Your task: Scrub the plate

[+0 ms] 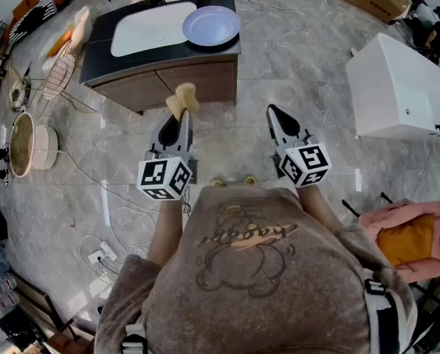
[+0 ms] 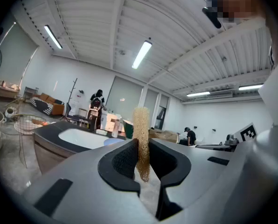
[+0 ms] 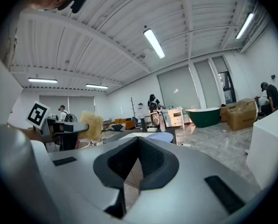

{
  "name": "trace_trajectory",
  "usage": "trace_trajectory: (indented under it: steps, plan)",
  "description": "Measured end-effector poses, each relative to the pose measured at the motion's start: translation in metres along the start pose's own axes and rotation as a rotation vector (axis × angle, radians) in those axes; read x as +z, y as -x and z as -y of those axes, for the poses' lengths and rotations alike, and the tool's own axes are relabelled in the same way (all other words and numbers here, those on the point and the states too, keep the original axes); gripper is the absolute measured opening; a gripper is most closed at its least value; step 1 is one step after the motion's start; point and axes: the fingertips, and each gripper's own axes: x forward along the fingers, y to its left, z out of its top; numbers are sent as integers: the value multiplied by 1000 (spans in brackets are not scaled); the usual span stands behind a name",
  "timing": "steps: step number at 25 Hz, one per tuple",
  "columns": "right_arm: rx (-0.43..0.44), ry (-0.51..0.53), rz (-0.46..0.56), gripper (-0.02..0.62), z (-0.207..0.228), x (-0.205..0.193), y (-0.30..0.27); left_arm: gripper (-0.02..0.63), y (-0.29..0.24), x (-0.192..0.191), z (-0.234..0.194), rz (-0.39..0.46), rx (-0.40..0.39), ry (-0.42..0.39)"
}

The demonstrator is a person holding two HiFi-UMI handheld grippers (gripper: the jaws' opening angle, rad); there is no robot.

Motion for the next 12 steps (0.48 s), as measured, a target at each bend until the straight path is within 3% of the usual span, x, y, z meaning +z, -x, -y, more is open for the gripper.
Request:
trace_trajectory:
  steps: [6,12]
  plan:
    - [-7,-23,9,-2,-2,4,-14,63,-10,2,-10,-8,-22,0]
    - [-28,-15,18,-2,-43,-17,-23,63,13,-11,-44,-15,-53,6]
